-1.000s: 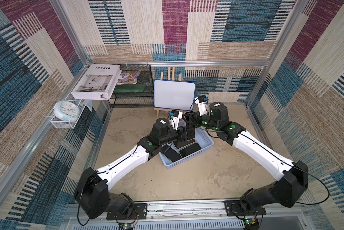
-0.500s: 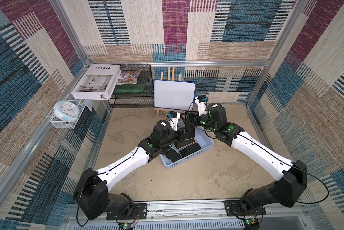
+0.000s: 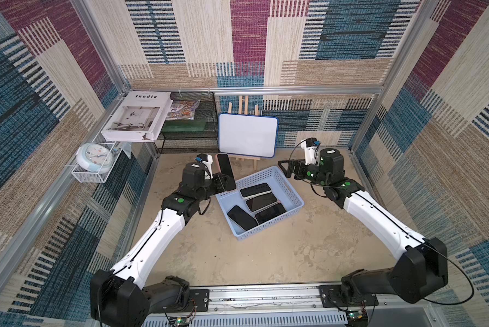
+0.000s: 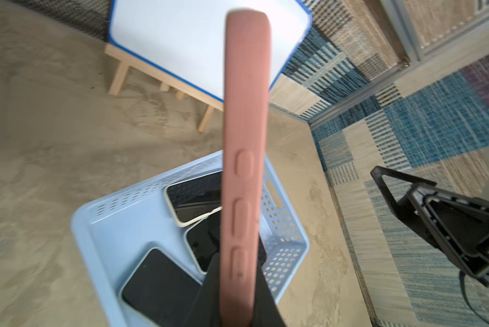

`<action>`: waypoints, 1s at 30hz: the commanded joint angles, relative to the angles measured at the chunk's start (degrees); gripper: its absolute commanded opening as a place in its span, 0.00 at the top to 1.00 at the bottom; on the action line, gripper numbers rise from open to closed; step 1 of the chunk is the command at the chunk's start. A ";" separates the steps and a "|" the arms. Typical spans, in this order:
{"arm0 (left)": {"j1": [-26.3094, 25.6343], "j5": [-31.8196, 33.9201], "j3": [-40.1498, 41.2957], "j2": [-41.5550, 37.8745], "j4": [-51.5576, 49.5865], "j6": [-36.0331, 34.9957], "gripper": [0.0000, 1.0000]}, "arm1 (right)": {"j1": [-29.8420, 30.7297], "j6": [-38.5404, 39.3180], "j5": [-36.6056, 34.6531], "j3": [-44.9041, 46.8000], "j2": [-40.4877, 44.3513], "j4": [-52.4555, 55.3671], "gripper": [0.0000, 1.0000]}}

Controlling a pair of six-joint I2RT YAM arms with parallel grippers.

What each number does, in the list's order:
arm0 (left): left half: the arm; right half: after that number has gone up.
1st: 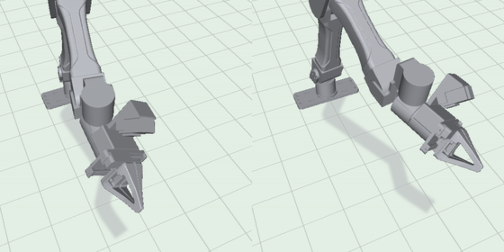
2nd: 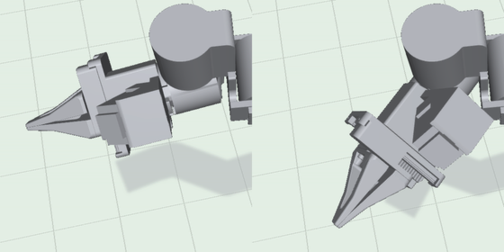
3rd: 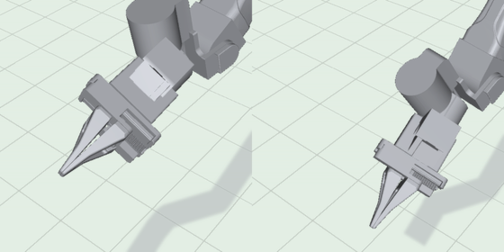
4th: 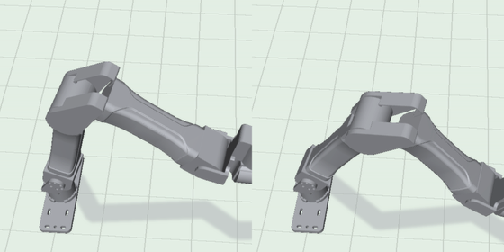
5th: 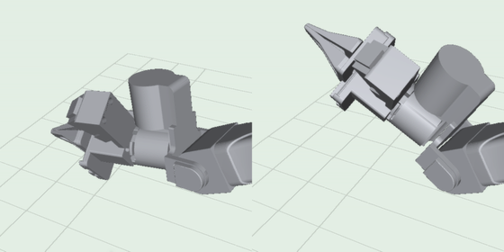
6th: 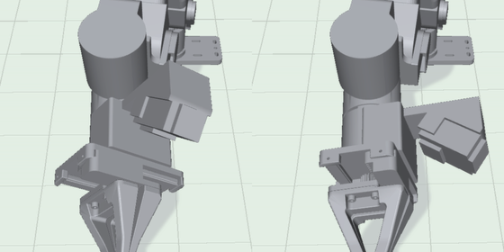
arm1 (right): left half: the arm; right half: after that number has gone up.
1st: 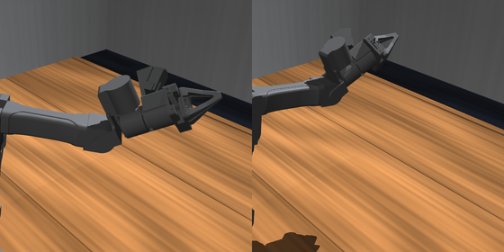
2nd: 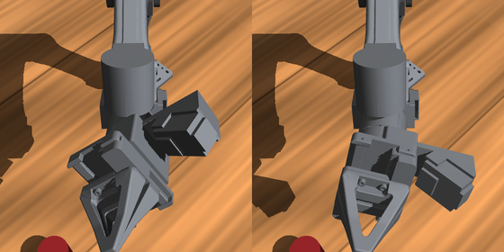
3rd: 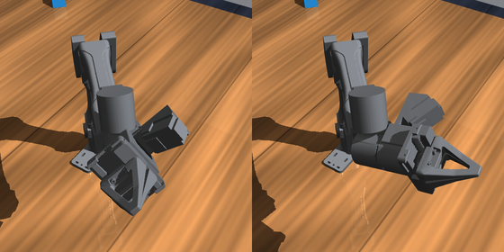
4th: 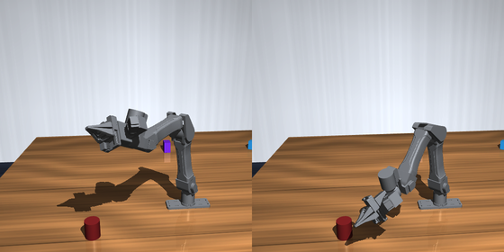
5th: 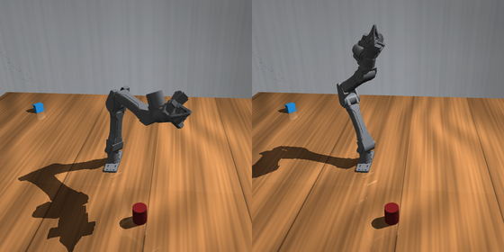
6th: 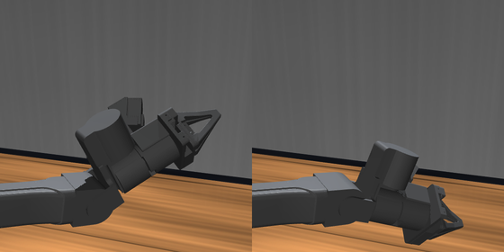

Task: Take the phone out of the storage box
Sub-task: Pick up the phone from the storage box, then place the phone at the center of the board.

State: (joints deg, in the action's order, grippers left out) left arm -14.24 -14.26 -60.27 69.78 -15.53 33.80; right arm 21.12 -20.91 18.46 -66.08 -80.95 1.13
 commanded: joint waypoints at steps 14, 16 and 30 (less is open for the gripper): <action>24.24 -27.45 6.47 10.69 -3.58 -11.14 1.00 | -0.34 18.40 25.68 -3.50 -16.66 6.82 0.09; 25.33 -28.47 6.93 13.32 -2.21 -11.30 1.00 | 0.09 18.69 25.01 -4.00 -17.59 7.42 0.10; 26.02 -22.04 5.04 25.16 -0.40 -11.83 0.98 | 3.03 19.60 20.59 -5.46 -17.66 9.68 0.10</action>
State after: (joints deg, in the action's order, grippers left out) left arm 11.68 -37.74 -54.54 94.26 -17.76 23.05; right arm 23.86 -1.91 40.21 -71.16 -98.78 9.82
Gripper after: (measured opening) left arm 0.146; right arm 0.904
